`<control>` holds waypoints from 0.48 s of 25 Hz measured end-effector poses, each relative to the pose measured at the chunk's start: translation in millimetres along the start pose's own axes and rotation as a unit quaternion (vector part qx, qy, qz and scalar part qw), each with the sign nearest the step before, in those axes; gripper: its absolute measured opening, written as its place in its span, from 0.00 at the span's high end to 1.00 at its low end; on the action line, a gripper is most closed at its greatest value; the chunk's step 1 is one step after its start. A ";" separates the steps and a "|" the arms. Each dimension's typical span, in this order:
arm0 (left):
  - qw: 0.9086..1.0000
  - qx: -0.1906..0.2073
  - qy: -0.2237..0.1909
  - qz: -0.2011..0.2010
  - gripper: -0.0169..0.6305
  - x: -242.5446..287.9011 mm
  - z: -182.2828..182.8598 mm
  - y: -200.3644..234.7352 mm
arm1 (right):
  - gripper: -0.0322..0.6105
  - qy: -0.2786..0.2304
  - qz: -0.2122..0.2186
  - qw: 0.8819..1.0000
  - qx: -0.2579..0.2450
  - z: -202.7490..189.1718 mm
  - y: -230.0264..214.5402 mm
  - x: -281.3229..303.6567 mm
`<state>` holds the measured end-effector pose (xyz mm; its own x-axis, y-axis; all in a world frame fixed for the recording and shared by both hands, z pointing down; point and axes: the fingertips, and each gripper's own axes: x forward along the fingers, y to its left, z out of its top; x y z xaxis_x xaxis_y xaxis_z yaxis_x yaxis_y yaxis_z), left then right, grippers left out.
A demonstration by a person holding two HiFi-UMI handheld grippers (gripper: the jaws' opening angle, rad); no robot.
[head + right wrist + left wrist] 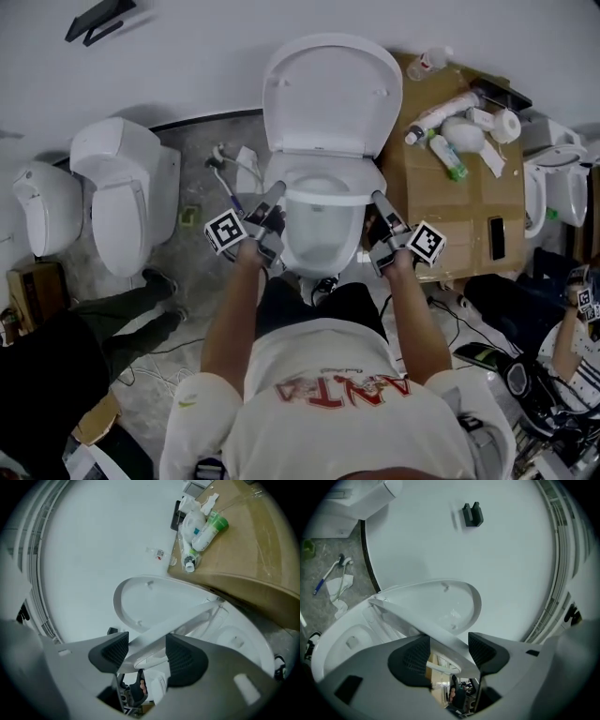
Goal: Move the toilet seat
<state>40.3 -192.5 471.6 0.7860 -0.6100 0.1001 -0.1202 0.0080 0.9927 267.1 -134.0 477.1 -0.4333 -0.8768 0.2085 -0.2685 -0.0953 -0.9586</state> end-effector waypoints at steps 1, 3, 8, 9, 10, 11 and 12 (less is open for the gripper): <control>1.000 -0.004 -0.001 -0.003 0.60 2.1 3.4 -2.5 | 0.57 -0.006 0.003 1.000 0.001 2.7 3.0 3.8; 1.000 -0.002 0.000 -0.005 0.60 7.4 10.5 -6.3 | 0.58 -0.019 0.002 1.000 0.012 9.0 6.7 9.3; 1.000 0.006 0.005 -0.009 0.60 29.9 29.1 -14.9 | 0.59 -0.044 0.005 0.999 0.017 35.5 15.9 28.2; 1.000 0.009 0.008 -0.011 0.60 35.2 33.5 -16.9 | 0.59 -0.050 0.006 0.999 0.020 40.7 17.3 33.0; 1.000 0.012 0.012 -0.014 0.60 40.7 37.7 -18.8 | 0.59 -0.057 0.005 0.998 0.023 46.0 18.4 37.8; 1.000 0.015 0.015 -0.016 0.60 46.0 41.7 -20.3 | 0.59 -0.063 0.005 0.998 0.026 51.0 19.6 42.6; 1.000 0.018 0.017 -0.017 0.60 50.8 45.4 -21.5 | 0.59 -0.069 0.006 0.997 0.029 55.7 21.1 47.3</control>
<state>55.3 -259.7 452.3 0.8106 -0.5816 0.0689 -0.1141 -0.0413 0.9926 288.9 -203.7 455.9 -0.3132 -0.9339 0.1724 -0.2121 -0.1082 -0.9712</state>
